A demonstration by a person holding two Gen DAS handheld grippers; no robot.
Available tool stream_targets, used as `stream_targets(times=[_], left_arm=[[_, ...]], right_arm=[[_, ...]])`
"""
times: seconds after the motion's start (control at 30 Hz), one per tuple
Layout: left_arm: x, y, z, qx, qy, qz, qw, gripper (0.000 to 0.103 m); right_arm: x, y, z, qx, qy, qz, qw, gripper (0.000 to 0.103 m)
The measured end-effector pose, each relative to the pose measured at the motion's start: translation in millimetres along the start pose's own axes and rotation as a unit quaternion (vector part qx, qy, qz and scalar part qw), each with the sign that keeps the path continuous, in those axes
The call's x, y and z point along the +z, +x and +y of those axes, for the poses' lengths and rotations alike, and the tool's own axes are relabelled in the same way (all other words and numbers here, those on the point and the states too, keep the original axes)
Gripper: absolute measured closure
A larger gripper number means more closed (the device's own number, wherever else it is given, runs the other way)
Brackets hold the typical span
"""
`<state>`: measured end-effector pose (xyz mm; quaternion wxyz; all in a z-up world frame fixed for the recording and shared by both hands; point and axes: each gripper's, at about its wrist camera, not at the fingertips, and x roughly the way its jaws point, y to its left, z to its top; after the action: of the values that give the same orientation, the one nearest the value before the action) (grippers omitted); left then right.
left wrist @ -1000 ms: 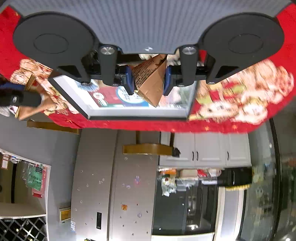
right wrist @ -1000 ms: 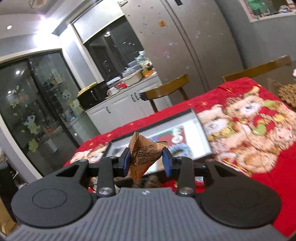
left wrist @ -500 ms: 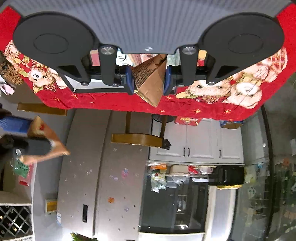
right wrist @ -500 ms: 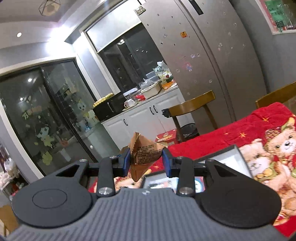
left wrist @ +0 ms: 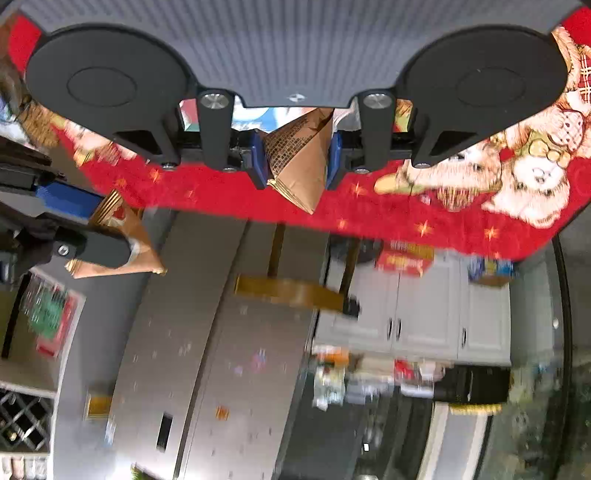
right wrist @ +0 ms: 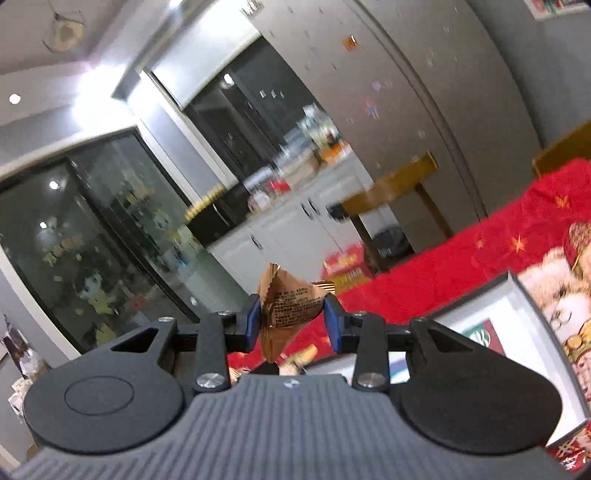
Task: Organize objects
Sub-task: 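Lift both held paper triangles and carry them over the black box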
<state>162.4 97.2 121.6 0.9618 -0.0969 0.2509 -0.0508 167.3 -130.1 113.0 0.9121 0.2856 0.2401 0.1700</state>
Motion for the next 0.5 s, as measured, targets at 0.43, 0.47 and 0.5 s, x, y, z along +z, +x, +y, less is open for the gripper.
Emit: stream_targets(times=[0.43, 0.47, 0.5], left_arm=[[-46, 66, 25, 0.018, -0.019, 0.118, 0.9926, 0.064], [-48, 68, 27, 0.021, -0.018, 0.121, 0.9922, 0.064], [-50, 68, 28, 0.025, -0.014, 0.124, 0.9919, 0.064]], right_arm=[[-43, 65, -44, -0.082, 0.023, 0.115, 0.990, 0.063], [-46, 69, -43, -0.086, 0.018, 0.118, 0.989, 0.063], [-48, 72, -43, -0.088, 0.015, 0.122, 0.988, 0.063]])
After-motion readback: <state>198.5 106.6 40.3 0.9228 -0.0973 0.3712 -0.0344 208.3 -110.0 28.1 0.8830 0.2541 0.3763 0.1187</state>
